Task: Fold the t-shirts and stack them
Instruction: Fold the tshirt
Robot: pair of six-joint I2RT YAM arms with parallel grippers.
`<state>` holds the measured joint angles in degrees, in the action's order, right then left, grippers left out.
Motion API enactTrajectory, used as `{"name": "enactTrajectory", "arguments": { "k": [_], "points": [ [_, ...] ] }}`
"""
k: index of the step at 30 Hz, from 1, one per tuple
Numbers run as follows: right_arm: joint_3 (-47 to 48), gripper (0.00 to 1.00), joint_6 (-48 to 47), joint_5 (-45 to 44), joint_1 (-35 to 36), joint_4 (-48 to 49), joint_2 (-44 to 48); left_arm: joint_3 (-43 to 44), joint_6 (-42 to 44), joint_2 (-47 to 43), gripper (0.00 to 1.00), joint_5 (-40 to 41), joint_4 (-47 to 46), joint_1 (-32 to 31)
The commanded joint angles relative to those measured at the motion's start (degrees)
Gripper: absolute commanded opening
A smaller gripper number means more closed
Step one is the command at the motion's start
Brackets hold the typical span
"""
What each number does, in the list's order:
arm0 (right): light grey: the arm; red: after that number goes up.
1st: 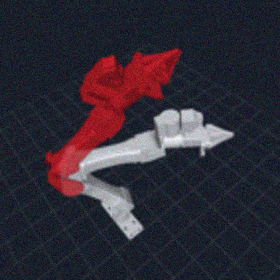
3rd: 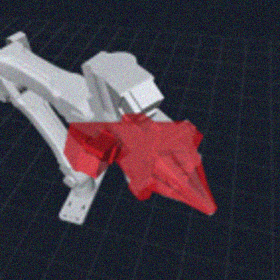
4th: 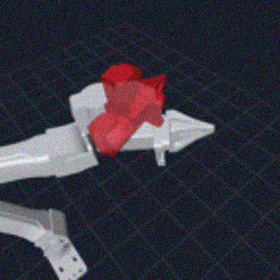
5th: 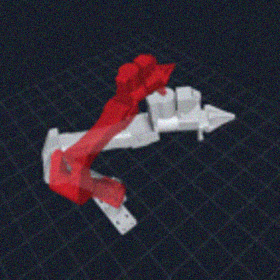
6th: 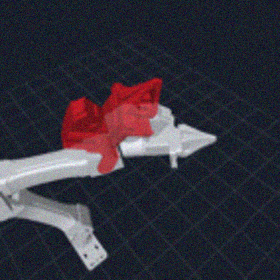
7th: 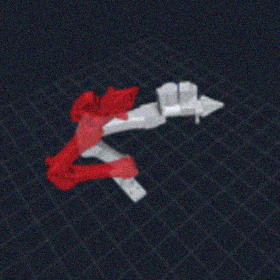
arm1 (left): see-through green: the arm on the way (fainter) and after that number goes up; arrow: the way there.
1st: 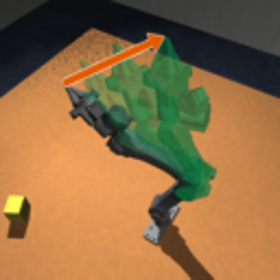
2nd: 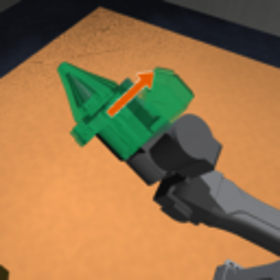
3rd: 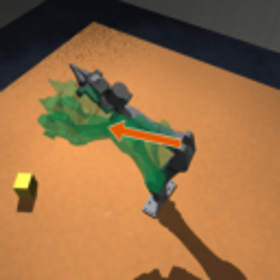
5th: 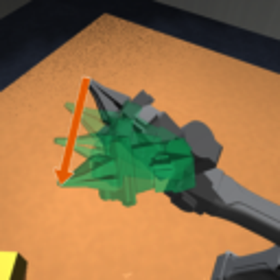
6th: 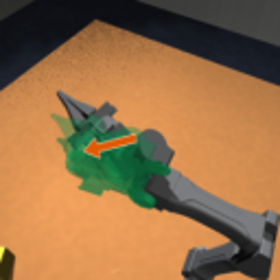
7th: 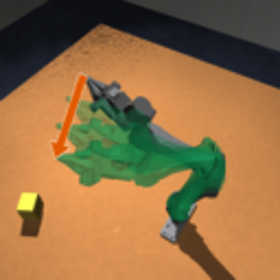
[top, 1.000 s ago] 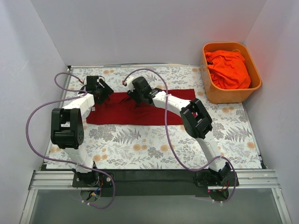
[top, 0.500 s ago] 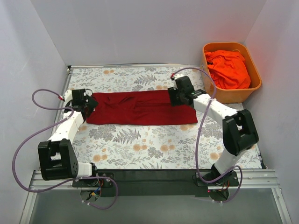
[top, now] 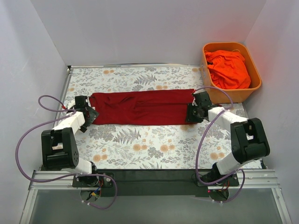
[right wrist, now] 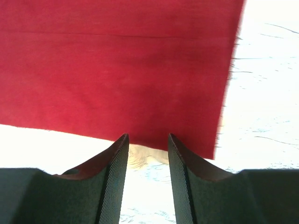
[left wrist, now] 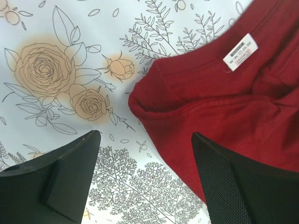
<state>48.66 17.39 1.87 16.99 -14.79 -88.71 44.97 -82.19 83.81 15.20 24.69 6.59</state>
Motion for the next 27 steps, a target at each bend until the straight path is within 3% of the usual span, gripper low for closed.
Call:
{"name": "enactTrajectory", "arguments": {
  "k": [1,5,10,16,24,25,27],
  "points": [
    [-2.1,0.39,2.1,2.1,-2.8,4.2,1.5,2.0,0.5,1.4,0.72,-0.3,-1.7,0.3],
    [-4.6,0.38,3.1,3.5,-5.6,5.9,0.6,1.4,-0.2,3.0,0.6,-0.9,-1.5,0.3],
    [-8.2,0.37,4.8,5.2,-10.4,5.6,0.9,1.5,-1.1,6.1,0.23,2.9,1.3,0.5],
    [-9.5,0.37,4.1,6.9,-15.1,1.9,1.9,-0.1,-4.3,5.1,0.05,7.0,5.5,2.8],
    [-14.4,0.37,4.4,6.6,-15.6,-1.1,9.1,-6.7,-6.6,-8.6,0.04,8.3,10.5,7.3],
    [-14.6,0.38,4.2,7.0,-15.6,-1.2,9.8,-7.5,-7.4,-10.2,0.06,8.3,10.6,7.6],
    [-14.3,0.38,3.4,8.6,-15.0,-0.8,11.5,-8.3,-8.0,-13.7,0.19,7.4,10.0,7.6]
  ]
}}
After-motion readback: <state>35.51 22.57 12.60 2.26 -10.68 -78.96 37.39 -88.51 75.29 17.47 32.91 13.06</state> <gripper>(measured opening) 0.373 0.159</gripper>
